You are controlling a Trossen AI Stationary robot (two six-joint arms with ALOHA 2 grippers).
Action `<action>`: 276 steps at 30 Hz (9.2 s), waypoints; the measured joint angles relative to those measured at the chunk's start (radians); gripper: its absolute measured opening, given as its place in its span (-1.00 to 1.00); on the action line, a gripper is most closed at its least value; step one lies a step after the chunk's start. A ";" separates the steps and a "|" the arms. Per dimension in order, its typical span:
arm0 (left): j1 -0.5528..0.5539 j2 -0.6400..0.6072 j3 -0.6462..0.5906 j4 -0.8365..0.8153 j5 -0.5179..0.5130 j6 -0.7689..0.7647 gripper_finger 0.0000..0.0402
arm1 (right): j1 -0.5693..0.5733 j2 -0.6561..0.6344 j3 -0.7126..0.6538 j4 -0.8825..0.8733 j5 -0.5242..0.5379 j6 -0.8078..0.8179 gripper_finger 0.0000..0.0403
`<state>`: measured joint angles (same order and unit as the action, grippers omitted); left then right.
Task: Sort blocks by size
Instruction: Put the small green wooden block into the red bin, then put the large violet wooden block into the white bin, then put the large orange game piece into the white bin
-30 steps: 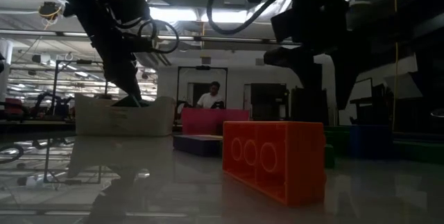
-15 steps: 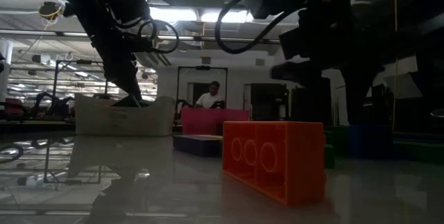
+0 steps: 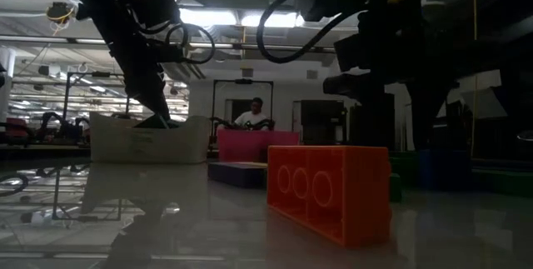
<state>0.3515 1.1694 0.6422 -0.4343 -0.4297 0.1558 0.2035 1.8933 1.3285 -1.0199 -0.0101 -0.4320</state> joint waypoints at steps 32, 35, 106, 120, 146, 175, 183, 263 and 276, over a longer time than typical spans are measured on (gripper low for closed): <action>0.000 0.000 0.000 0.000 0.000 0.000 -0.05 | -0.001 0.001 0.043 -0.029 0.072 -0.022 -0.20; 0.000 0.000 0.000 0.000 0.000 0.000 -0.05 | -0.001 0.001 0.023 -0.003 0.071 -0.043 -0.20; -0.341 -0.024 0.001 0.300 0.427 -0.015 -0.05 | -0.559 0.075 0.182 0.649 0.353 -0.470 -0.03; -0.526 0.328 0.001 0.686 0.716 0.208 -0.05 | -0.344 -0.107 0.183 0.540 0.383 -0.462 -0.03; -0.459 0.684 0.036 0.896 0.719 0.173 -0.09 | 0.158 -0.162 0.183 0.473 0.383 0.072 -0.03; -0.444 -0.044 0.045 0.040 0.206 0.147 -0.53 | 0.334 0.026 0.182 0.537 0.218 1.289 -0.03; -0.307 -0.253 0.035 -0.213 -0.193 0.004 -0.49 | 0.345 0.085 0.182 0.555 0.227 1.289 -0.03; -0.090 -0.177 0.034 -0.273 -0.028 -0.103 -0.14 | 0.329 0.278 0.206 0.663 0.263 1.482 -0.55; -0.139 -0.179 0.035 -0.200 0.218 -0.079 -0.14 | 0.090 0.277 0.349 0.662 0.363 0.786 -0.45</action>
<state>0.2126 0.9901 0.6769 -0.6342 -0.2115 0.0773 0.2934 2.1704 1.6778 -0.3580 0.3532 0.3544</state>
